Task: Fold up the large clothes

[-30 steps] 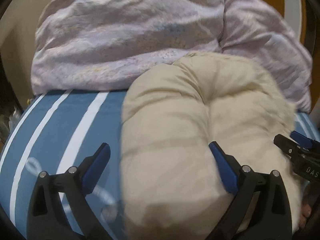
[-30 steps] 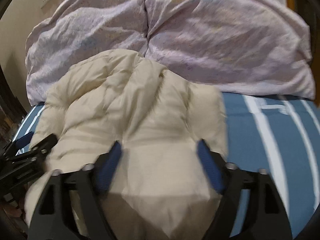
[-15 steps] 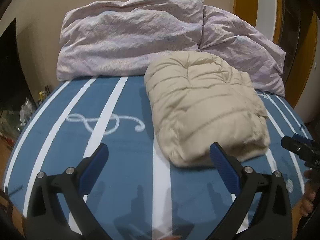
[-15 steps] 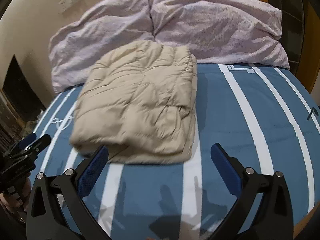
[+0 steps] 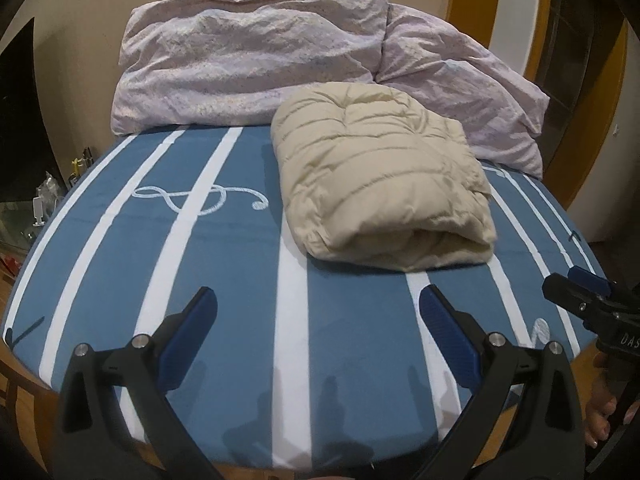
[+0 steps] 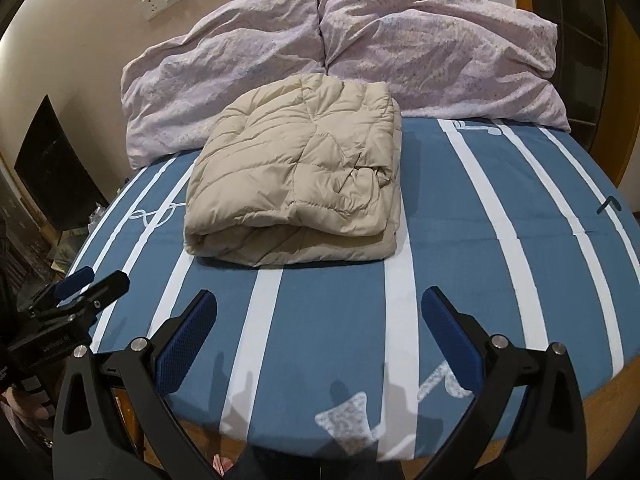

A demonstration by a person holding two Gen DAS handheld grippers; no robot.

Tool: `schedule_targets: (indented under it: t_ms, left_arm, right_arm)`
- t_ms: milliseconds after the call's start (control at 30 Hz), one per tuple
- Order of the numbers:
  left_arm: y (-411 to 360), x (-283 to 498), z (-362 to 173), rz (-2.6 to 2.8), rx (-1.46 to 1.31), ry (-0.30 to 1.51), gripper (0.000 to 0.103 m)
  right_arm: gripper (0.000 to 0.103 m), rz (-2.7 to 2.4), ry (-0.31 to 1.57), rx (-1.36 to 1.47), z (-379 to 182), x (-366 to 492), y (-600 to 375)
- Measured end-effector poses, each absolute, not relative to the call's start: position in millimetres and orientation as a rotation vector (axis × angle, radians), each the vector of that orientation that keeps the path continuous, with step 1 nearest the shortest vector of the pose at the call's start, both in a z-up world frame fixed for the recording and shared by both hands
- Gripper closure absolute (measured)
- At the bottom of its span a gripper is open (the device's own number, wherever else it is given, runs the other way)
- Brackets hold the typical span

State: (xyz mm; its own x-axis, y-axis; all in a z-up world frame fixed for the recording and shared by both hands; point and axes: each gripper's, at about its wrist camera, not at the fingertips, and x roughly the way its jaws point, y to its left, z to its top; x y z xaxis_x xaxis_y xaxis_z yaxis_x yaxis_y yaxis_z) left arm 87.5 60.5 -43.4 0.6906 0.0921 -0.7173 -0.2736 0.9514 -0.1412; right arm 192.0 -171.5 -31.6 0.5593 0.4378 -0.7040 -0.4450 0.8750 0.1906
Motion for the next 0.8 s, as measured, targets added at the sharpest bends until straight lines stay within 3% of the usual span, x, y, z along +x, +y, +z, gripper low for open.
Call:
schedule_targets:
  t_ms: [800]
  left_arm:
    - [47, 62, -37, 0.149, -0.306, 0.805, 0.002]
  right_arm:
    - [0.001, 0.584, 0.85, -0.009, -16, 162, -179]
